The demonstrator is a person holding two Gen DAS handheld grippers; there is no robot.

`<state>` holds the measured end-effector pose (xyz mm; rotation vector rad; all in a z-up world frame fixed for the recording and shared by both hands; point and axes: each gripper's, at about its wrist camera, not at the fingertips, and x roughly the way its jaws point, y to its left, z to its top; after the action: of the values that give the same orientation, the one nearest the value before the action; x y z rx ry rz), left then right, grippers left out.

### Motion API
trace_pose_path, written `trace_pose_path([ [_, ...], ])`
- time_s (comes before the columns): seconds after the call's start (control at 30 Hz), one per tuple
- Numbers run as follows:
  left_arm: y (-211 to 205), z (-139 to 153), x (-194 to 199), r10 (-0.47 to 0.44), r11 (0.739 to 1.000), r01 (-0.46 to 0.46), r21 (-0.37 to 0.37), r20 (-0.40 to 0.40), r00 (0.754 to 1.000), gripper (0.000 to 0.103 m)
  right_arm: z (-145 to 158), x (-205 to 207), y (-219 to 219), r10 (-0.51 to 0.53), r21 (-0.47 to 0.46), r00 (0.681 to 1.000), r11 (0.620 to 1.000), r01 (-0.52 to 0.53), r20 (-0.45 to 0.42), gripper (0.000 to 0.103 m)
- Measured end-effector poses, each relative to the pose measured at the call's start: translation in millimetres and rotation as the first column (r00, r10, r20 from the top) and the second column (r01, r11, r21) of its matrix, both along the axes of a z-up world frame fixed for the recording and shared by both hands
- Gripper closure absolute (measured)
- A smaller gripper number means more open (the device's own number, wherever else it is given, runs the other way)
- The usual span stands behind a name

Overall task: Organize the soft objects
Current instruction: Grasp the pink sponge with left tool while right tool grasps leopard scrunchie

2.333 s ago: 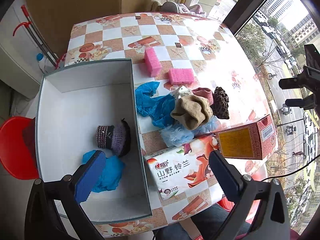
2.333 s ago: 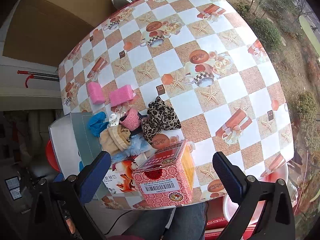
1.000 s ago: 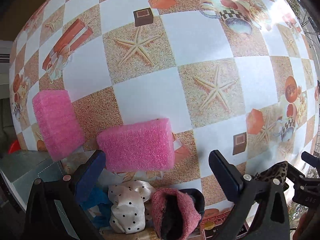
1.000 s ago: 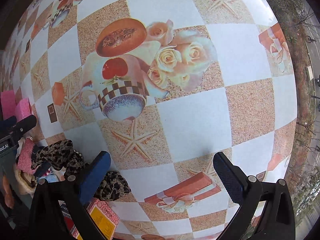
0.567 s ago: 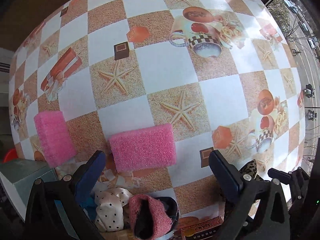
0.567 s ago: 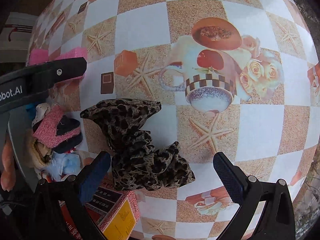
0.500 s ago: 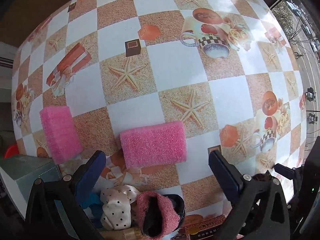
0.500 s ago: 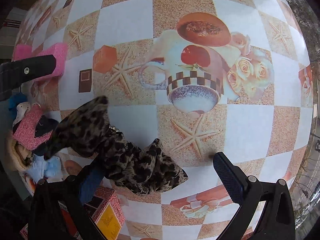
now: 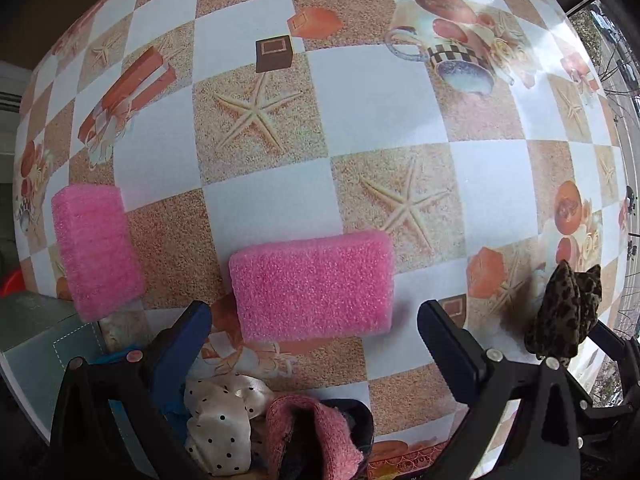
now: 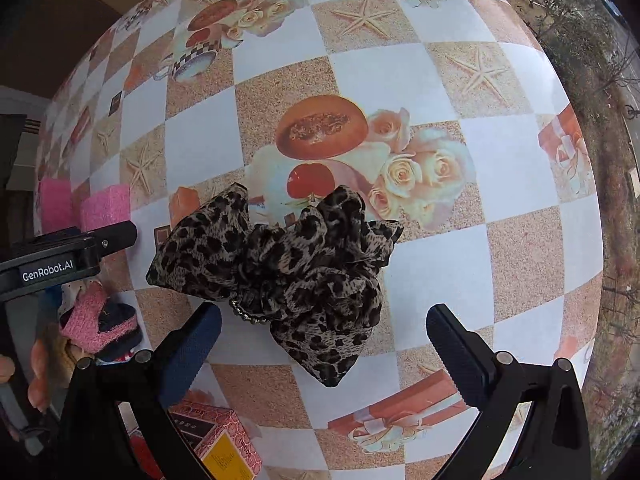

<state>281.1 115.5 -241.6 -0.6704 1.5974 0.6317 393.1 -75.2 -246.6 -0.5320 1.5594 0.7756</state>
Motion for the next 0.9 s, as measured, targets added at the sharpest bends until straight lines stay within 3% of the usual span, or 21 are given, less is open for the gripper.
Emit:
trace_pose_path([
  [0.27,2,-12,9,0.022,1.000,-0.022,-0.015,0.008,1.000,0.000,-17,4,35,0.044,-0.037,0.998,0.998,-0.042,0.040,0.000],
  [0.4,-2,-21,13,0.030,0.999,-0.030,-0.029,0.017,0.999,0.000,-19,-6,56,0.097,-0.095,0.989,0.992,-0.087,0.111,0.000],
  [0.6,6,-21,6,0.032,0.999,-0.032,-0.025,0.024,0.999,0.000,-18,-20,32,0.065,-0.098,0.992,0.994,-0.055,0.108,0.000],
  [0.7,7,-19,6,0.034,0.999,-0.033,-0.036,0.013,0.999,0.000,-22,0,69,0.070,-0.119,0.994,0.991,-0.059,0.085,0.000],
  [0.77,9,-20,7,0.051,0.998,-0.051,-0.047,0.004,0.999,0.001,-21,1,66,0.072,-0.120,0.994,0.991,-0.062,0.083,0.000],
  [0.83,9,-17,8,0.049,0.999,-0.048,-0.024,0.025,0.998,0.010,-17,4,67,0.071,-0.103,0.992,0.993,-0.060,0.107,0.010],
  [0.87,6,-11,10,0.030,1.000,-0.029,-0.008,0.042,0.999,0.021,-11,4,65,0.072,-0.088,0.990,0.994,-0.061,0.120,0.023],
  [0.9,3,-6,12,0.006,1.000,-0.006,0.008,0.057,0.998,0.030,-3,2,63,0.075,-0.072,0.989,0.995,-0.066,0.130,0.042],
])
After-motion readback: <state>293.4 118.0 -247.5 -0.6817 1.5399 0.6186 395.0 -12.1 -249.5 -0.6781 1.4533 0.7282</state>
